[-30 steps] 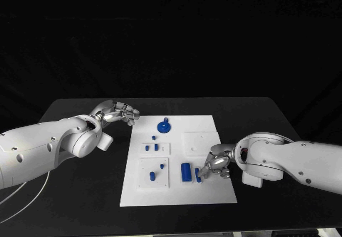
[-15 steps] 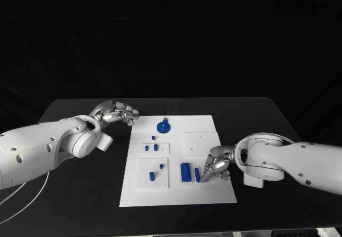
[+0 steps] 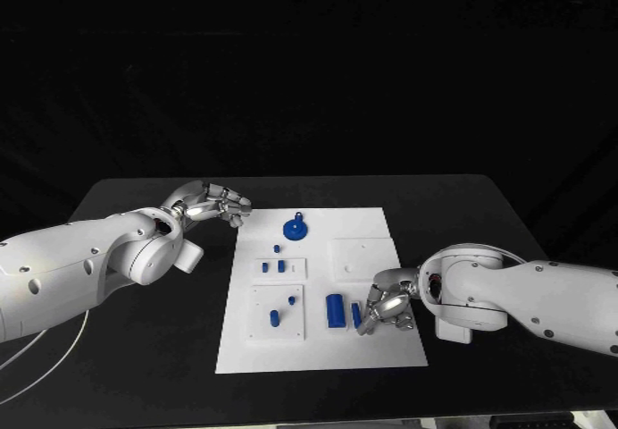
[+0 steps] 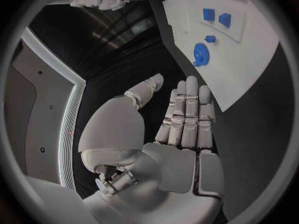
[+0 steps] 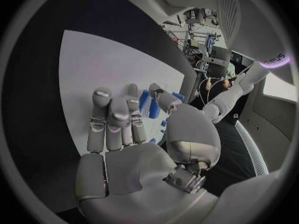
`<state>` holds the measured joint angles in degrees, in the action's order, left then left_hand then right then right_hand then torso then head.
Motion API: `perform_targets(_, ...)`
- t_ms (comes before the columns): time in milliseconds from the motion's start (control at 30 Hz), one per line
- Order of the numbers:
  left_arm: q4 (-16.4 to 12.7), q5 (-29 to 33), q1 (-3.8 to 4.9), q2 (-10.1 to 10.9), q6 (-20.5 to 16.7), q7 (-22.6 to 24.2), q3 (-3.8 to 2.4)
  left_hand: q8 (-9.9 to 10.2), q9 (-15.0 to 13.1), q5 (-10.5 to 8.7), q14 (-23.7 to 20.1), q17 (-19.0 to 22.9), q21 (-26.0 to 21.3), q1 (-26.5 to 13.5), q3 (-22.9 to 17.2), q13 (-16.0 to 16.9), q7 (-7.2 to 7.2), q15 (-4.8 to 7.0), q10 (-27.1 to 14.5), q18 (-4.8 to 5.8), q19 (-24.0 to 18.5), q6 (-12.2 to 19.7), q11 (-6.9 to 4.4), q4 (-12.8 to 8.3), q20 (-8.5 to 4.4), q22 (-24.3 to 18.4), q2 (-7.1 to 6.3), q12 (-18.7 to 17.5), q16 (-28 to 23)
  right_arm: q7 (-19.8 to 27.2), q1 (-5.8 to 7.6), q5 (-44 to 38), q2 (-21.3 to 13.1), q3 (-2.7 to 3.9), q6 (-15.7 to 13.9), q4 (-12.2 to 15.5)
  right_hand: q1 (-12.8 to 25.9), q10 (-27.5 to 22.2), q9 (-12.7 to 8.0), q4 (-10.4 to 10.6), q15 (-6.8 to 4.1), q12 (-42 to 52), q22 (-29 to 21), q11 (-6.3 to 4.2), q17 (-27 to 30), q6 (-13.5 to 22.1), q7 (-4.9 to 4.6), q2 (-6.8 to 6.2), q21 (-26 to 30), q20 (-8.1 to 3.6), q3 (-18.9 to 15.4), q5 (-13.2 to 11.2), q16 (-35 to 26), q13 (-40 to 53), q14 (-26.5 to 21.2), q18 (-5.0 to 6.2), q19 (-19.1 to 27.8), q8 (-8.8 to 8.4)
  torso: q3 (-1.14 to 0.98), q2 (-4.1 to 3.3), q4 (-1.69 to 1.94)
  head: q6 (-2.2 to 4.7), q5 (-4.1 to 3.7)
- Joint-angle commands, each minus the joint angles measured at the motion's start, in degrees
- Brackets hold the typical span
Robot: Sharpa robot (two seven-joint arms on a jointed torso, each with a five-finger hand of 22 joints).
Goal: Assemble the parts on the task board
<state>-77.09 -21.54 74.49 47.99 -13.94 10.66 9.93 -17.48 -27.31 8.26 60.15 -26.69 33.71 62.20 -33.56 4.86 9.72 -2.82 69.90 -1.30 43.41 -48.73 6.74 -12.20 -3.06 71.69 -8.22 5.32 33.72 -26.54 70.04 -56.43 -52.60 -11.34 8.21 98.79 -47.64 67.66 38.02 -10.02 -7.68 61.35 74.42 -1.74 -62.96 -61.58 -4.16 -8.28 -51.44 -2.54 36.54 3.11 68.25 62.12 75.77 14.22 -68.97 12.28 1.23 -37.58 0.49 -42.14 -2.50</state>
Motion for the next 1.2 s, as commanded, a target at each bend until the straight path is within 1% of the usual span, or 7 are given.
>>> perform_targets(33, -0.1, 0.3, 0.03, 0.0, 0.7, 0.3, -0.03, 0.0, 0.1, -0.23, 0.3, -0.1, -0.4, -0.4, 0.0, 0.1, 0.08, -0.06, -0.4, -0.7, 0.2, 0.5, 0.11, 0.4, 0.24, 0.1, -0.06, -0.4, -0.2, 0.1, -0.07, -1.4, 0.2, 0.01, 0.7, -0.2, 0.4, 0.3, -0.1, 0.6, -0.15, -0.3, -0.1, -0.14, 0.1, 0.0, -0.34, 0.21, 0.0, 0.02, 0.0, -0.3, 0.2, 0.0, 0.0, 0.78, -0.4, 0.18, 0.01, -0.01, 0.06, -0.08, 0.03)
perform_targets(167, -0.1, 0.3, 0.03, -0.1, 0.8, 0.2, -0.03, 0.0, 0.1, -0.23, 0.3, -0.1, -0.4, -0.4, 0.0, 0.1, 0.08, -0.06, -0.4, -0.7, 0.2, 0.5, 0.11, 0.4, 0.24, 0.1, -0.08, -0.4, -0.2, -0.1, -0.08, -1.8, 0.4, 0.01, 0.8, -0.4, 0.4, 0.3, -0.1, 1.3, -0.19, -0.3, -0.1, -0.19, 0.1, 0.0, -0.3, 1.43, 0.0, -0.04, 0.8, -0.3, 0.2, 0.0, 0.0, 0.78, -0.4, 0.2, 0.04, -0.01, 0.06, -0.16, 0.03)
perform_targets(300, 0.0, 0.3, 0.03, -0.1, 0.8, 0.2, -0.02, 0.0, 0.1, -0.23, 0.3, -0.1, -0.4, -0.4, 0.0, 0.1, 0.08, -0.06, -0.4, -0.7, 0.2, 0.5, 0.11, 0.4, 0.24, 0.1, -0.08, -0.4, -0.3, -0.2, -0.08, -2.2, 0.5, 0.01, 0.5, -0.8, 0.2, 0.3, -0.1, 1.5, -0.2, -0.3, -0.1, -0.19, 0.1, 0.0, -0.3, 1.72, 0.0, -0.07, 1.2, -0.3, 0.2, 0.0, 0.0, 0.78, -0.4, 0.2, 0.06, 0.03, 0.02, -0.26, 0.11)
perform_targets(500, -0.1, 0.3, 0.03, -0.1, 0.7, 0.2, -0.02, 0.0, 0.1, -0.22, 0.3, -0.2, -0.4, -0.4, 0.0, 0.1, 0.08, -0.06, -0.4, -0.69, 0.2, 0.5, 0.11, 0.4, 0.24, 0.1, -0.08, -0.4, -0.3, -0.4, -0.08, -2.3, 0.8, 0.02, 0.2, -1.4, 0.0, 0.3, -0.1, 2.6, -0.18, -0.3, -0.1, -0.18, 0.1, 0.0, -0.31, 2.95, 0.0, -0.03, 2.9, -0.3, 0.3, 0.1, 0.0, 0.78, -0.3, 0.22, 0.05, 0.03, 0.05, -0.3, 0.12)
perform_targets(867, 0.0, 0.3, 0.03, -0.1, 0.6, -0.1, -0.02, 0.0, 0.1, -0.22, 0.3, -0.2, -0.4, -0.4, 0.0, 0.1, 0.08, -0.06, -0.4, -0.69, 0.2, 0.5, 0.12, 0.4, 0.24, 0.1, -0.1, -0.4, -0.3, -1.3, -0.2, -2.3, 1.8, 0.01, 0.2, -2.7, 0.3, 0.4, -0.1, 4.2, -0.17, -0.3, 0.0, -0.19, 0.1, -0.1, -0.3, 2.54, -0.2, 0.02, 5.7, -0.3, 0.4, 0.2, 0.0, 0.78, -0.4, 0.3, 0.03, 0.05, 0.03, -0.53, 0.16)
perform_targets(1033, 0.0, 0.3, 0.03, -0.1, 0.7, -0.1, -0.02, 0.0, 0.1, -0.21, 0.3, -0.2, -0.4, -0.4, 0.0, 0.1, 0.08, -0.07, -0.4, -0.69, 0.2, 0.5, 0.12, 0.4, 0.25, 0.1, -0.09, -0.4, -0.4, -2.7, -0.22, -0.6, 2.5, 0.0, 2.9, -3.7, 0.4, 0.4, -0.1, 4.3, -0.16, -0.3, 0.0, -0.18, 0.1, -0.1, -0.31, 2.39, -0.2, 0.04, 5.9, -0.3, 0.4, 0.2, 0.0, 0.78, -0.4, 0.3, 0.05, 0.07, 0.03, -0.51, 0.16)
perform_targets(1200, 0.0, 0.3, 0.03, 0.0, 0.8, -0.1, -0.02, 0.0, 0.1, -0.2, 0.2, -0.3, -0.5, -0.3, 0.0, 0.1, 0.08, -0.07, -0.4, -0.69, 0.2, 0.5, 0.12, 0.5, 0.25, 0.2, -0.08, -0.4, -0.4, -3.7, -0.78, -0.4, 3.1, -0.02, 3.7, -4.2, 0.4, 0.3, -0.1, 3.9, -0.13, -0.3, 0.0, -0.13, 0.1, 0.1, -0.36, 1.96, -0.3, 0.08, 6.1, -0.3, 0.3, 0.2, -0.1, 0.78, -0.2, 0.24, 0.07, 0.08, 0.06, -0.58, 0.18)
